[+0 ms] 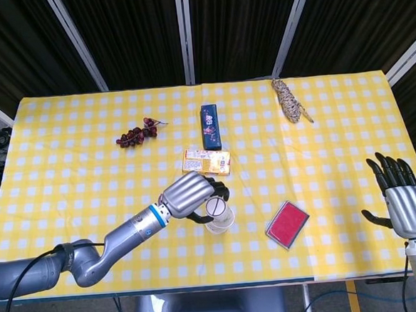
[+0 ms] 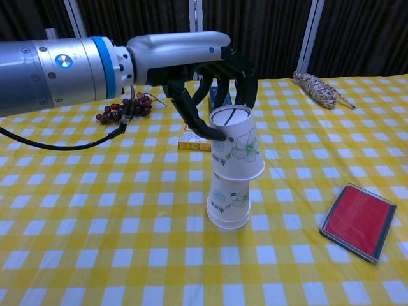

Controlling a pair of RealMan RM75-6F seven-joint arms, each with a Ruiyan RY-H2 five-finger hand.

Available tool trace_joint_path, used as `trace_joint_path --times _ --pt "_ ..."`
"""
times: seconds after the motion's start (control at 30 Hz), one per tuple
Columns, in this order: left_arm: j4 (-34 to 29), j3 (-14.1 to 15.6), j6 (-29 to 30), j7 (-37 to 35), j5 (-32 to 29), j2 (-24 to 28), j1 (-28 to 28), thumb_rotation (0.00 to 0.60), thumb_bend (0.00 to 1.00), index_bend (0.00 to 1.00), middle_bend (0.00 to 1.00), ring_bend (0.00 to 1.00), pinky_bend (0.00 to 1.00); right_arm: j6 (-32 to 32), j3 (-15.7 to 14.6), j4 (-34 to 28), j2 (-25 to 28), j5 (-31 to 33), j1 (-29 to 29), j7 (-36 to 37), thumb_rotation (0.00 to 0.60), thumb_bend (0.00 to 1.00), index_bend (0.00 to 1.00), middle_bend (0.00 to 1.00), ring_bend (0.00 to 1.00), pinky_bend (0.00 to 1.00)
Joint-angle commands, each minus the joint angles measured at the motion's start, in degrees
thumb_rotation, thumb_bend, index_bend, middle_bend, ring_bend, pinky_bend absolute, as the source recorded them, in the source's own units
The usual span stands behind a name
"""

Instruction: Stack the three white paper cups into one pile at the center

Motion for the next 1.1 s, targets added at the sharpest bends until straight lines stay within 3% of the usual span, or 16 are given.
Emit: trace_joint_path --times 0.03,0.63,1.1 --pt "0.17 0.34 0.35 1.22 -0.27 0.13 -0.18 0.6 0.26 0.53 0.48 0.47 0.6 0.02 0.14 -0.1 -0.04 -0.02 -0.06 -0.15 0.6 0.0 0.0 0.0 0.0 0.0" --pt "1.87 2.57 -0.52 4.06 -1.53 -1.98 -1.67 0.6 0.26 0.52 0.47 0.47 0.6 -0.37 0.56 -0.33 0.03 -0.29 -0.41 -0.12 0.6 0.0 0.0 0.0 0.0 0.0" --pt "7.81 6.69 -1.72 8.36 -1.35 -8.11 -2.01 0.6 0.26 0.51 0.44 0.46 0.57 -0.38 0.71 -0.47 0.19 -0.67 -0.63 0.11 0.6 0.0 0.0 0.0 0.0 0.0"
